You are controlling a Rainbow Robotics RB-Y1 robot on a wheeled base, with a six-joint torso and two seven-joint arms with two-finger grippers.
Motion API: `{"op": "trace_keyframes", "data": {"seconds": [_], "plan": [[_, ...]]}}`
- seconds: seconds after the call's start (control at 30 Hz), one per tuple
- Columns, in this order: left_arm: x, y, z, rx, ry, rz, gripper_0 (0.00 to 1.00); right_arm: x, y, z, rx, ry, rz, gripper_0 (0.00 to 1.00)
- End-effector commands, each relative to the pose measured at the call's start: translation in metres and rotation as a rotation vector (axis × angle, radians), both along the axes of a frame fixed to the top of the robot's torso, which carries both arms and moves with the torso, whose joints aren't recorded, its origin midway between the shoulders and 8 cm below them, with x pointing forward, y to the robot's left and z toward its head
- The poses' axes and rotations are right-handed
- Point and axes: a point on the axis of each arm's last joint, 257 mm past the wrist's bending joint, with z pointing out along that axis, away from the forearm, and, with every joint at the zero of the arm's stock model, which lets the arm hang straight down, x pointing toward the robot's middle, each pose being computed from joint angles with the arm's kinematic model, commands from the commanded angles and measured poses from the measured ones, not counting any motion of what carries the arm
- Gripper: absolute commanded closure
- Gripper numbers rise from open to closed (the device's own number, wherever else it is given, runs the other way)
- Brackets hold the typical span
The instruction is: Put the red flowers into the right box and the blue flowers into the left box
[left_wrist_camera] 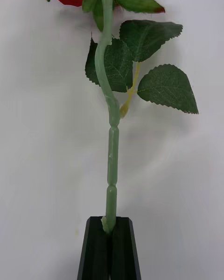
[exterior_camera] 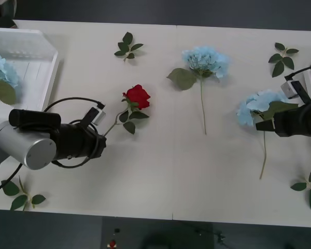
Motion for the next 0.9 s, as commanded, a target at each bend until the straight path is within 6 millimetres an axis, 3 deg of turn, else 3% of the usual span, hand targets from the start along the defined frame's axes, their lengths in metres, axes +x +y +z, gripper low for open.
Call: {"op": "trace_keyframes", "data": {"seconds": [0.03, 0.07, 0.1, 0.17, 0.2, 0.5, 0.73, 0.9], "plan": [[-0.007, 0.012, 0.019, 0.014, -0.050, -0.018, 0.86, 0.005, -0.005, -0.002, -0.040, -0.069, 0.021, 0.00], [-0.006, 0.015, 0.022, 0.013, -0.057, -0.016, 0.55, 0.005, -0.010, -0.009, -0.047, -0.067, 0.009, 0.00], [-0.006, 0.016, 0.023, 0.015, -0.059, -0.017, 0.33, 0.006, -0.011, -0.012, -0.047, -0.065, 0.001, 0.00], [-0.003, 0.016, 0.027, 0.011, -0.065, -0.017, 0.06, 0.007, -0.014, -0.020, -0.053, -0.062, -0.008, 0.00], [0.000, 0.017, 0.031, 0.008, -0.071, -0.014, 0.00, 0.008, -0.016, -0.024, -0.052, -0.057, -0.021, 0.00], [0.045, -0.002, 0.067, -0.024, -0.073, -0.002, 0.00, 0.011, -0.025, -0.055, 0.016, -0.004, -0.126, 0.00], [0.084, -0.023, 0.062, -0.068, -0.042, 0.047, 0.00, 0.017, -0.020, -0.060, 0.059, -0.014, -0.161, 0.00], [0.100, -0.033, 0.049, -0.030, -0.044, 0.064, 0.00, 0.020, -0.013, -0.060, 0.086, -0.023, -0.172, 0.00]]}}
